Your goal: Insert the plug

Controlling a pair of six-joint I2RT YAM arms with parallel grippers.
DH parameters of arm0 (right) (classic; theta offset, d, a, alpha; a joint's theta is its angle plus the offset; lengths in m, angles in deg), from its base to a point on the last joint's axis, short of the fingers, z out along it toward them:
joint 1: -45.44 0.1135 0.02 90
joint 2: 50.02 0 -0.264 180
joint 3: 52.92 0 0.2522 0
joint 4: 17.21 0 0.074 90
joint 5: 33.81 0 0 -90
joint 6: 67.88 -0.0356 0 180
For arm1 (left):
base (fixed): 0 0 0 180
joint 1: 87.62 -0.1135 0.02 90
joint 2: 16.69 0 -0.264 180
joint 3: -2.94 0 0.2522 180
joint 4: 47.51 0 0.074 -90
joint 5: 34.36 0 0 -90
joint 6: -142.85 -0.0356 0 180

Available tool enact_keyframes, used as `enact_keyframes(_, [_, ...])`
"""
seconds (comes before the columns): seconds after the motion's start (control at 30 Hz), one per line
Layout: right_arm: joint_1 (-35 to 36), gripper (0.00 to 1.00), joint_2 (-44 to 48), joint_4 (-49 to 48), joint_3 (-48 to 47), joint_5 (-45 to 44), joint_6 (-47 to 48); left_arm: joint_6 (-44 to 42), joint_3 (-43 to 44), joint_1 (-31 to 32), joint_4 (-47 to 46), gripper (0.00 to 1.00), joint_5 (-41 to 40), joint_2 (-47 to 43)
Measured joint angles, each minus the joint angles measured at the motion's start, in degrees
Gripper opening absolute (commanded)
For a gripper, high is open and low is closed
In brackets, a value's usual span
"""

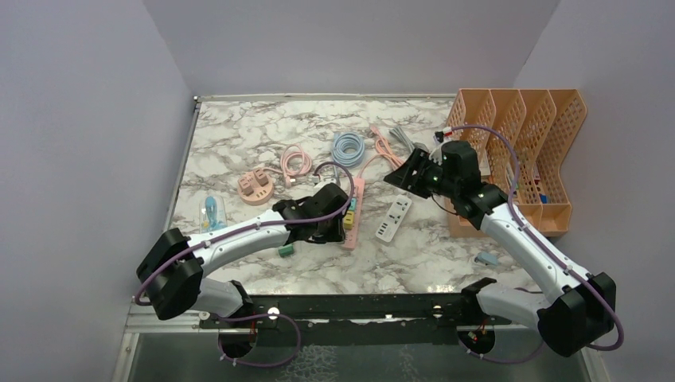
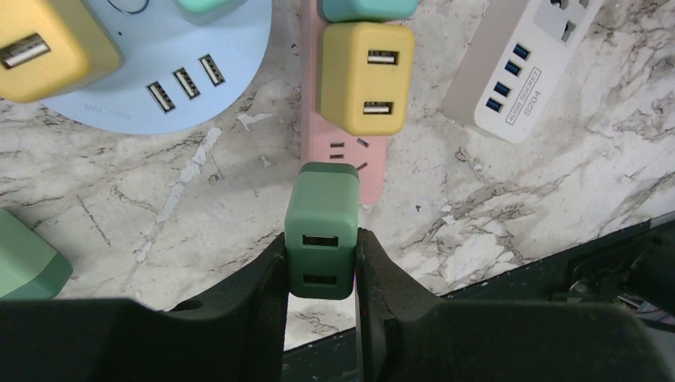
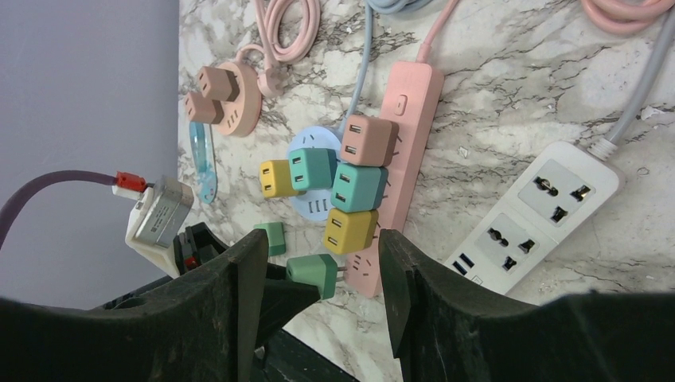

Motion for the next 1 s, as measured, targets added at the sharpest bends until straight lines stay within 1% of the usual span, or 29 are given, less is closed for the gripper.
enact_keyframes(0.23, [0.00,0.53,0.07,-0.09,0.28,-0.02,0.02,0.35,1.05,0.02,-0.79,0.00,-1.84,0.81])
enact_keyframes(0.4, [0.00,0.52,0.07,-0.13,0.74,-0.02,0.02,0.46,1.27,0.02,-1.33,0.00,-1.79,3.23])
enact_keyframes(0.73, [0.00,0.52,0.07,-0.20,0.92,-0.02,0.02,0.33,1.57,0.13,-2.05,0.00,-1.79,4.46])
enact_keyframes(0.87, [0.00,0.52,0.07,-0.22,0.94,-0.02,0.02,0.35,3.17,0.20,-0.26,0.00,-1.86,5.53])
enact_keyframes(1.0, [0.00,0.51,0.07,-0.22,1.14,-0.04,-0.02,0.33,6.71,1.11,3.30,0.00,-2.86,8.20])
